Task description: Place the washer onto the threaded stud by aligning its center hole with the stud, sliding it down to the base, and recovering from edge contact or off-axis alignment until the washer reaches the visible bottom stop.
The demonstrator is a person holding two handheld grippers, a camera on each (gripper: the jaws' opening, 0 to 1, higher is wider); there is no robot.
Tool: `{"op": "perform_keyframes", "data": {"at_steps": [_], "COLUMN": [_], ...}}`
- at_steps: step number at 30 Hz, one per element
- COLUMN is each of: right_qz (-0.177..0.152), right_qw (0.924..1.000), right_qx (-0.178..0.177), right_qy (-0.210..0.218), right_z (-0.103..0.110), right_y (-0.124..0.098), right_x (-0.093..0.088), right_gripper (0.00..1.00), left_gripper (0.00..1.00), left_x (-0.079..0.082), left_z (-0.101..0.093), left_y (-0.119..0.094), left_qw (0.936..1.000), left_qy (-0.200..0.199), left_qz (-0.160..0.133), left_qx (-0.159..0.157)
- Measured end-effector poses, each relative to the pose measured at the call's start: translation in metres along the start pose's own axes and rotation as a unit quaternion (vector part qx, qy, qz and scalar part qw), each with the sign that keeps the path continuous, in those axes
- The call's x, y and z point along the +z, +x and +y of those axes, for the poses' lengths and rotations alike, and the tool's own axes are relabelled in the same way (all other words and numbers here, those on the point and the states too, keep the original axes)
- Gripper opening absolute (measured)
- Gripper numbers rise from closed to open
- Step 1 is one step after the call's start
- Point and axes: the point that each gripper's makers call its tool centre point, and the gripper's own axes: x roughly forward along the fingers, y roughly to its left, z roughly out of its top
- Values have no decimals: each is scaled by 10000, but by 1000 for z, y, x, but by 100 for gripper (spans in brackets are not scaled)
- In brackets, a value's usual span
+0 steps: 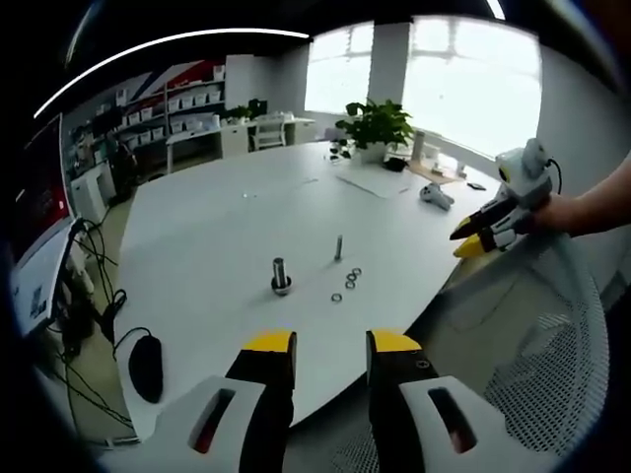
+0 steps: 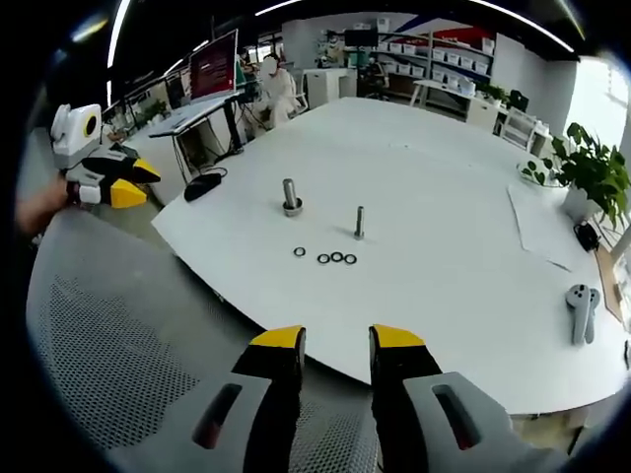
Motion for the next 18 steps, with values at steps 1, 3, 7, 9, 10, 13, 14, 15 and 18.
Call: {"op": "perform_keyframes", "data": {"at_steps": [1, 3, 7, 9, 10, 13, 14, 15, 18], "right_qz": [6, 78, 193, 293, 328, 306, 346, 445, 538], "right_qw": [9999, 9999, 9997, 9994, 9992, 9992, 9991, 9986, 9982], "right_qx": [-30, -37, 61, 78, 51, -5, 4, 20, 102], "right_qy": [170, 66, -140, -180, -201, -245, -245, -272, -259], "right_z": [0, -2, 5, 6, 8, 5, 4, 0, 0], "right_y": [-2, -2, 0, 4, 3, 2, 3, 4, 9], "right_x": [3, 0, -4, -5, -4, 0, 0, -1, 3], "right_gripper": [29, 29, 29, 29, 29, 29, 29, 29, 30], "left_gripper": [26, 27, 27, 27, 27, 27, 27, 27, 28], "left_x": [-1, -6, -5, -7, -7, -6, -6, -8, -9], "left_z": [1, 2, 3, 2, 2, 3, 3, 4, 3], "left_y": [2, 5, 0, 3, 3, 2, 2, 2, 2], "left_qw": [10000, 9999, 10000, 9999, 9999, 9999, 9999, 9999, 9999], "left_qy": [69, 57, 26, 26, 43, 38, 32, 27, 39], "left_qz": [5, 112, 46, 120, 138, 94, 94, 111, 162], "left_qx": [9, -6, 20, -4, -4, 11, 23, 30, 33]}}
